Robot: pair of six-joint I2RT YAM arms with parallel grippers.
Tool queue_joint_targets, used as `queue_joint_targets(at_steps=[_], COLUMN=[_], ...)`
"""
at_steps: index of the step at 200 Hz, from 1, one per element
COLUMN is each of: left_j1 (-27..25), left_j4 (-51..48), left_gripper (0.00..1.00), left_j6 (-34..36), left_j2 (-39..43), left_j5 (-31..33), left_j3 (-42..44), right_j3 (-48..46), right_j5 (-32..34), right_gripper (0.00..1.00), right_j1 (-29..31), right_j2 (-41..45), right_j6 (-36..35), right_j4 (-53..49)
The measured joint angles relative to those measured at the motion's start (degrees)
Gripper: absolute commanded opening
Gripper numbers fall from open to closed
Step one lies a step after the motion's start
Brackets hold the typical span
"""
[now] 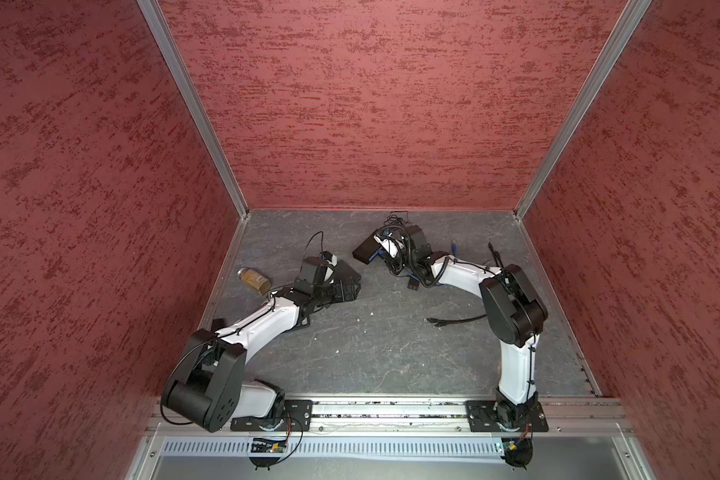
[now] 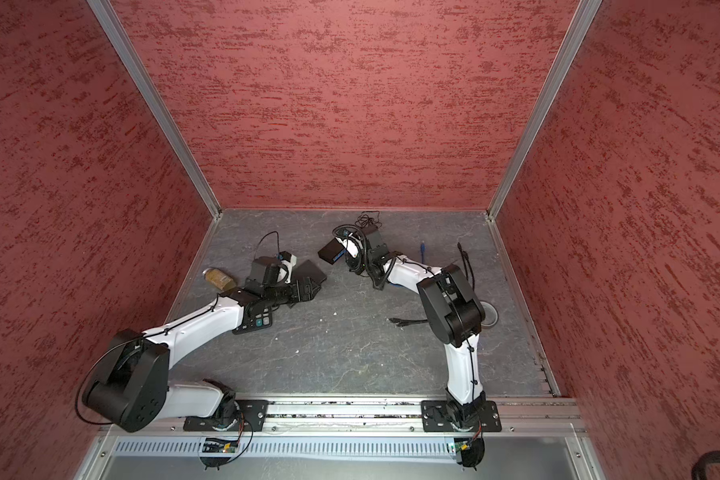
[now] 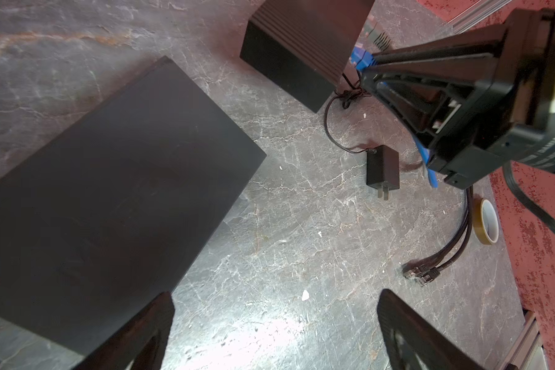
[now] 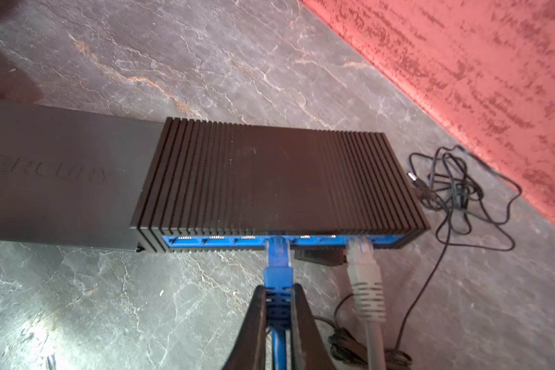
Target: Insert the plug into the switch port
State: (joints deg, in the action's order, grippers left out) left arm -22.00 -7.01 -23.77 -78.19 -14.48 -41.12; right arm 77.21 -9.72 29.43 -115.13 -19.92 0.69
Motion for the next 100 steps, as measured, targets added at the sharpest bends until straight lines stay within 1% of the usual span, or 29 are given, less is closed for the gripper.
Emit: queue_joint_targets(at_steps=[52, 100], left_j1=[0.2, 0.2], left_j4=[0.2, 0.3], left_gripper=[1.0, 1.0], left_j6=[-0.5, -0.9], left_j2=[0.0, 0.0], left_j5=[0.0, 0.0], left_j3=[0.3, 1.0], right_j3=[-0.5, -6.6], right_j5=[1.0, 1.4], right_gripper=[0.09, 0.09], right_j1=[-0.6, -1.9], right_j2=[0.0, 1.8], right_j6=[2.9, 1.1], right_j4=[0.4, -0.8])
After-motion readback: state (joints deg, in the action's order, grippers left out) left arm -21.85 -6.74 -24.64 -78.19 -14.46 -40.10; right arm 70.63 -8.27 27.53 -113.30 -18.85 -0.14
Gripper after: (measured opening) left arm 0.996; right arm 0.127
